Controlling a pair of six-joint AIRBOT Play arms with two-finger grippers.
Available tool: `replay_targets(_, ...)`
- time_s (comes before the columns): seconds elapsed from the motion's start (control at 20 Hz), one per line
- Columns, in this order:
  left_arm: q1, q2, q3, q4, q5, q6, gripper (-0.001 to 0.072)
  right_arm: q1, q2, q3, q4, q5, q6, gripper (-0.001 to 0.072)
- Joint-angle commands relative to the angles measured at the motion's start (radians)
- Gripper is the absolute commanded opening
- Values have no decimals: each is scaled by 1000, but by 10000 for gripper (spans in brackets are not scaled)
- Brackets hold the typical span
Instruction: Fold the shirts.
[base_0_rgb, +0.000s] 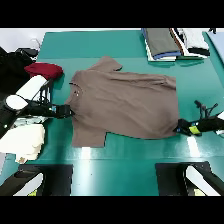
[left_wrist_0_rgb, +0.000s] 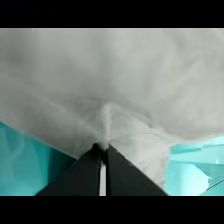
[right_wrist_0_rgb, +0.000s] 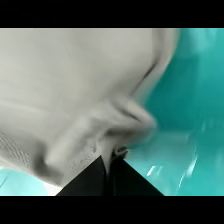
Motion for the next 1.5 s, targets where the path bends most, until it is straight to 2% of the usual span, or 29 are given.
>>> replay_targets(0.0,0,79,146,51,-30,-31,21,98,109,165,22,-8,-1,17)
replay_targets(0.25,0,270,650,261,-32,-115,21,158,257,663,19,-18,0,17)
replay_targets(0.45,0,294,1040,290,-28,-137,21,158,267,1023,-17,-13,1,16)
replay_targets(0.65,0,290,1147,305,24,-138,20,158,188,1301,-95,70,48,16)
replay_targets(0.8,0,233,1146,305,-52,-157,20,158,84,1439,-92,201,51,16)
replay_targets(0.95,0,83,1146,305,-220,-155,21,158,-41,1462,-93,322,74,15)
replay_targets(1.1,0,-121,1146,305,-329,-156,22,158,-154,1341,-94,346,76,15)
replay_targets(1.3,0,-409,1100,302,-348,-159,23,163,-318,1104,-94,305,74,16)
replay_targets(1.45,0,-603,1024,284,-288,-163,22,192,-444,967,-95,164,64,16)
